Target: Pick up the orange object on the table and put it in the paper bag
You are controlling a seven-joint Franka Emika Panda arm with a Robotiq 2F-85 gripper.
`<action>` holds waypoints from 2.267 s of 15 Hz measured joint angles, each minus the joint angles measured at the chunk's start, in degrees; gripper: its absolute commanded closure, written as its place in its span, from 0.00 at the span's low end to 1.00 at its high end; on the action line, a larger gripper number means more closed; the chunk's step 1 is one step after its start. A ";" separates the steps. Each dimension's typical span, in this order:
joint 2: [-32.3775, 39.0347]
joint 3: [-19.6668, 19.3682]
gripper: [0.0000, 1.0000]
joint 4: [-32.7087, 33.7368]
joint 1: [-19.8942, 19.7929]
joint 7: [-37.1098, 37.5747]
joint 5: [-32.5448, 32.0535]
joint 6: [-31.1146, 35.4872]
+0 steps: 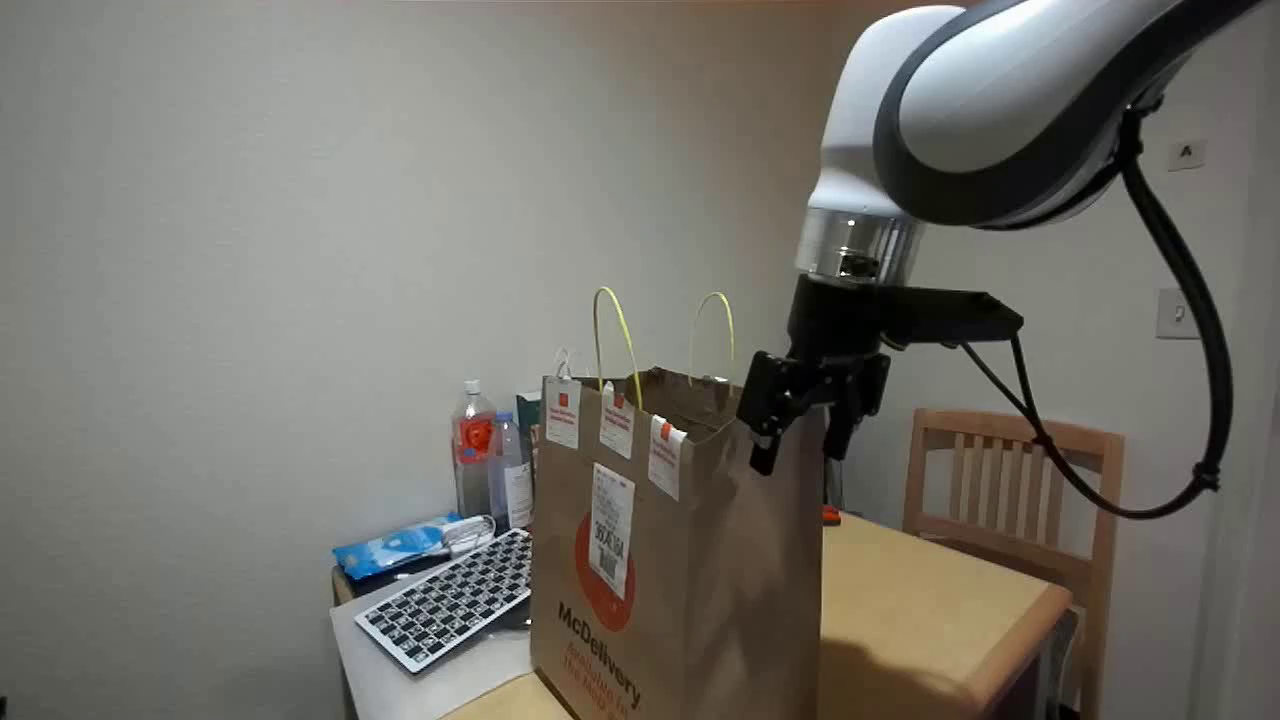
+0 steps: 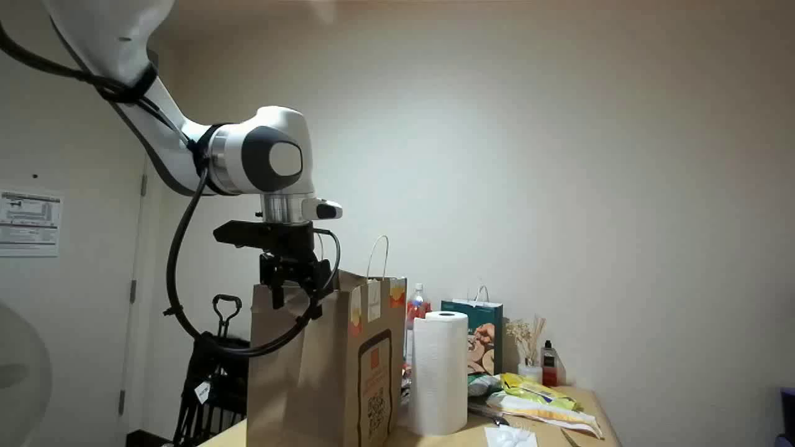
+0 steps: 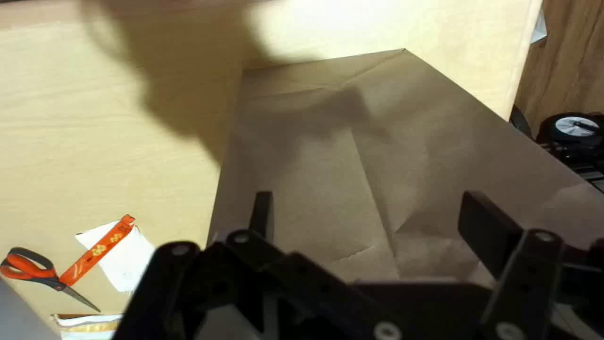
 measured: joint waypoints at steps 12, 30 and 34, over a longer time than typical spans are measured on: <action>-0.22 -0.87 0.00 -0.52 -0.97 0.41 -0.37 -0.69; -11.17 -2.65 0.00 -10.80 -10.66 10.37 -4.96 -16.44; -7.91 -4.11 0.00 -8.82 -11.84 10.13 -6.23 -13.77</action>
